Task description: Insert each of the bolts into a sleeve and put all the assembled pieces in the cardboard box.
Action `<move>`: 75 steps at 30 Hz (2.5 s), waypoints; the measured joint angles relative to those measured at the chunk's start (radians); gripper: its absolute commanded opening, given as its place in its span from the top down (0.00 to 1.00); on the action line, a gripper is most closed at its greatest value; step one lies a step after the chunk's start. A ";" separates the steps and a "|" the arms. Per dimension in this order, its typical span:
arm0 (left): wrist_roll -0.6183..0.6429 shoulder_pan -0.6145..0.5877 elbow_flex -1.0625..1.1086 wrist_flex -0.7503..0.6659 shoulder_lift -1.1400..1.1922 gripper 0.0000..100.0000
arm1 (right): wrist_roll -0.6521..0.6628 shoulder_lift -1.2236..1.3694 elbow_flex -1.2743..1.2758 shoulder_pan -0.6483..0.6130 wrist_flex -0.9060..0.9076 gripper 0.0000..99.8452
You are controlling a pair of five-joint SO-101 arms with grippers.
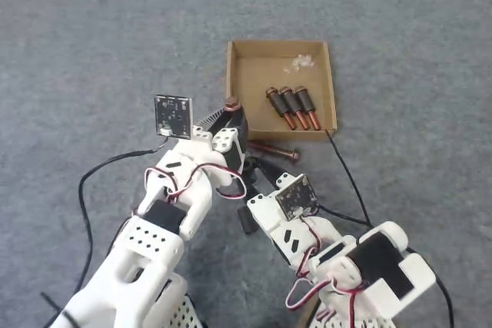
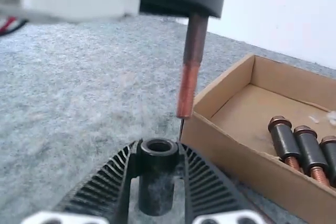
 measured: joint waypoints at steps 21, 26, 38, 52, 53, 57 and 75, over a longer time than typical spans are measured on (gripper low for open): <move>-0.002 0.018 0.081 0.000 -0.003 0.99 | 0.051 0.000 0.000 0.000 0.006 0.99; -0.002 0.023 0.081 -0.025 -0.003 0.99 | 0.054 0.000 0.000 0.005 0.006 0.99; -0.002 0.046 0.161 -0.115 -0.003 0.99 | 0.057 0.000 0.000 0.005 0.006 0.99; -0.002 0.048 0.183 -0.117 -0.005 0.99 | 0.057 0.000 0.000 0.014 0.006 0.99; -0.002 0.048 0.190 -0.117 -0.003 0.99 | 0.057 0.000 0.000 0.015 0.006 0.99; -0.002 0.051 0.209 -0.117 -0.003 0.99 | 0.057 0.000 0.000 0.021 0.006 0.99; -0.031 -0.058 0.270 -0.354 -0.005 0.99 | 0.057 0.000 0.000 0.026 0.006 0.99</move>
